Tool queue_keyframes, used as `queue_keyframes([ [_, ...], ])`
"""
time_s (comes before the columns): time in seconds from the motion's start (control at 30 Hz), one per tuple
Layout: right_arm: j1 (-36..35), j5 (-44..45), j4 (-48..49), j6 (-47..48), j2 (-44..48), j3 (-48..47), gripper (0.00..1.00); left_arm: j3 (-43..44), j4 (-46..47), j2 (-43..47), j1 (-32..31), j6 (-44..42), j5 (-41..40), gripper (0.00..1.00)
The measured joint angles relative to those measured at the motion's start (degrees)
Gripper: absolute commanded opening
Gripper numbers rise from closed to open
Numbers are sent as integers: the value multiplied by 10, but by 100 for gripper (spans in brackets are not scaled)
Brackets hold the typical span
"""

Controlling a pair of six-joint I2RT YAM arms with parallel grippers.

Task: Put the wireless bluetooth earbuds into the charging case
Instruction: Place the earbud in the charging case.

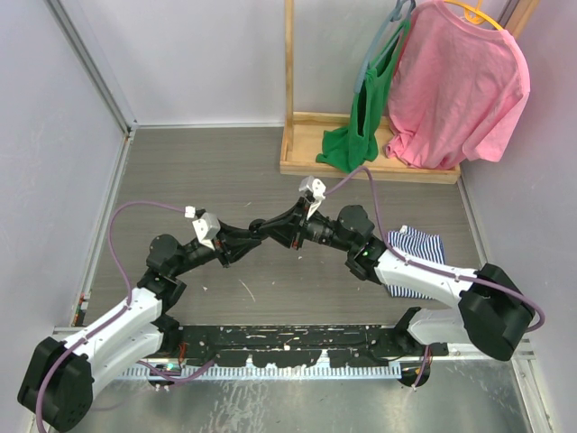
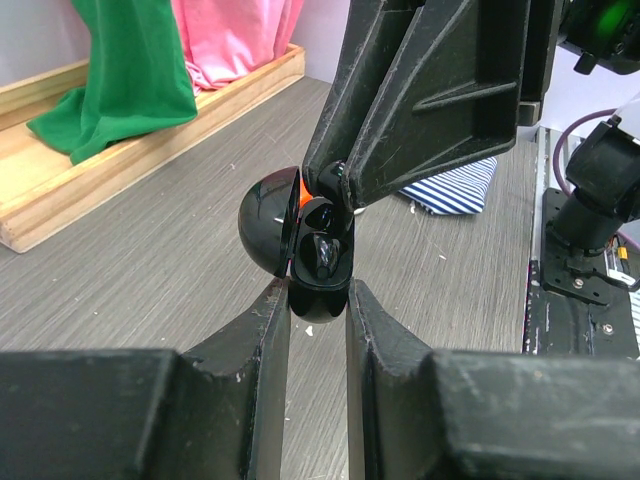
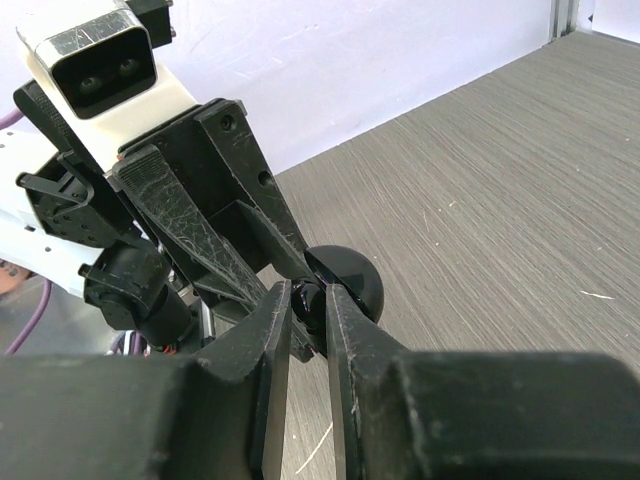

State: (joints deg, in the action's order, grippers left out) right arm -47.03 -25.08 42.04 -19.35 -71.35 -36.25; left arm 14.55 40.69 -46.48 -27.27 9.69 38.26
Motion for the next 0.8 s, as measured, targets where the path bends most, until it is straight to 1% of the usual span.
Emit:
queue_keyframes([
  [0.1, 0, 0, 2, -1, -4, 0, 15, 0, 0, 0, 0, 0, 1, 0],
  [0.37, 0, -1, 5, -1, -4, 0, 28, -1, 0, 4, 0, 0, 1, 0],
  [0.8, -1, 7, -7, 10, -2, 3, 39, -2, 2, 6, 0, 2, 1, 0],
])
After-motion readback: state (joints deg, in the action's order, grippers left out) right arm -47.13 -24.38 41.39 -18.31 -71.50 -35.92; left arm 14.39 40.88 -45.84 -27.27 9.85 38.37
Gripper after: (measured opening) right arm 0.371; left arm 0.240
